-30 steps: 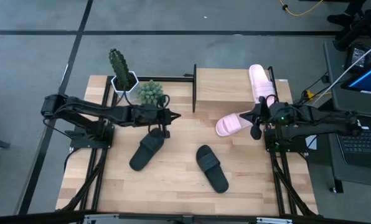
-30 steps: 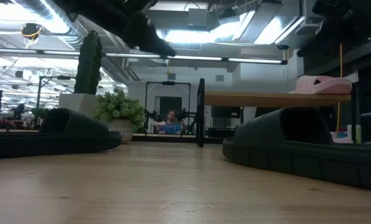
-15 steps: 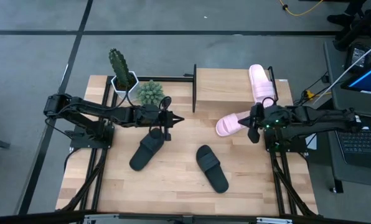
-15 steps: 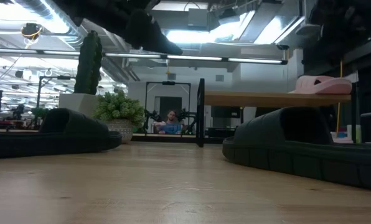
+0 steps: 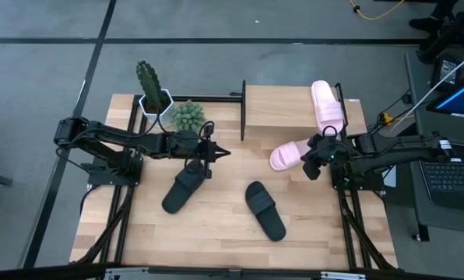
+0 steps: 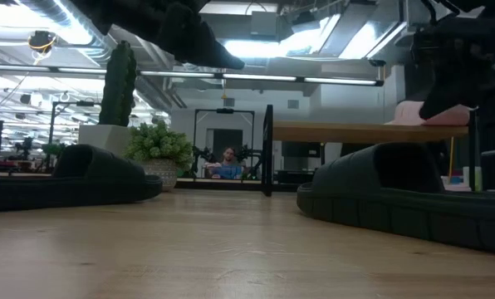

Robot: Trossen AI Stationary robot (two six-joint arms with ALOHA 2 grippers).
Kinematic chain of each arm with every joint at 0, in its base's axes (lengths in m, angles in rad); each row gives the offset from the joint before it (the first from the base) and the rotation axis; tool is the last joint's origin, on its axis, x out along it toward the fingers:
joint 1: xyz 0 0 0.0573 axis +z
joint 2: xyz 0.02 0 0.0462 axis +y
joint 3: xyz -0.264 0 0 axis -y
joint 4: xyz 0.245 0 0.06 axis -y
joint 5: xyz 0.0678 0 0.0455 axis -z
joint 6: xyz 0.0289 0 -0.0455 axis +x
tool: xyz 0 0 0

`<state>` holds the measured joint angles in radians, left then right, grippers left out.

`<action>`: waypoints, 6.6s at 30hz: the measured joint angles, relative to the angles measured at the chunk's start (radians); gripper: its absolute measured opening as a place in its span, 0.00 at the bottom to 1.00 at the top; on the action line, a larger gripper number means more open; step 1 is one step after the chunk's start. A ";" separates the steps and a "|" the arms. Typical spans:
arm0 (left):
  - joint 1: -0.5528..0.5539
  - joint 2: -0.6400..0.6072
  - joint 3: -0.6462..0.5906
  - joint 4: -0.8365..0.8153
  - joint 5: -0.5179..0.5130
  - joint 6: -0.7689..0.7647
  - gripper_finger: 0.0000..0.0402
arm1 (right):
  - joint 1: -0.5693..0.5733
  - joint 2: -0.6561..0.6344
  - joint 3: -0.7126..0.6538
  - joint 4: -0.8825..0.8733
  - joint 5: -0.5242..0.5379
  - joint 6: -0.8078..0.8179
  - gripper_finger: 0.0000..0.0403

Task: Pick and place slides into the shelf
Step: Put the pink slides on the shelf

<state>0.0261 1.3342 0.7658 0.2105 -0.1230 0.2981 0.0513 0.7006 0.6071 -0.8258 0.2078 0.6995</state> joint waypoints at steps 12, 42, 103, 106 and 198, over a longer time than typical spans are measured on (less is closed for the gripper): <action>0.000 0.000 0.000 0.000 -0.005 0.003 0.00 | -0.001 0.092 0.000 -0.001 0.001 0.059 0.33; 0.000 0.001 0.000 -0.020 -0.018 0.026 0.00 | -0.158 0.272 -0.004 0.053 0.002 0.087 0.46; 0.000 0.001 0.000 -0.044 -0.018 0.026 0.00 | -0.175 0.273 -0.187 0.425 -0.096 -0.023 0.32; 0.000 0.001 0.000 -0.044 -0.018 0.026 0.00 | -0.175 0.273 -0.187 0.425 -0.096 -0.023 0.32; 0.095 -0.105 -0.046 -0.191 0.256 0.024 0.00 | -0.406 0.362 0.494 -0.020 -0.313 -1.041 0.02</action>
<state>0.1211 1.2297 0.7200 0.0196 0.1329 0.3218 -0.3551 1.0625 1.1012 -0.8456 -0.1057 -0.3419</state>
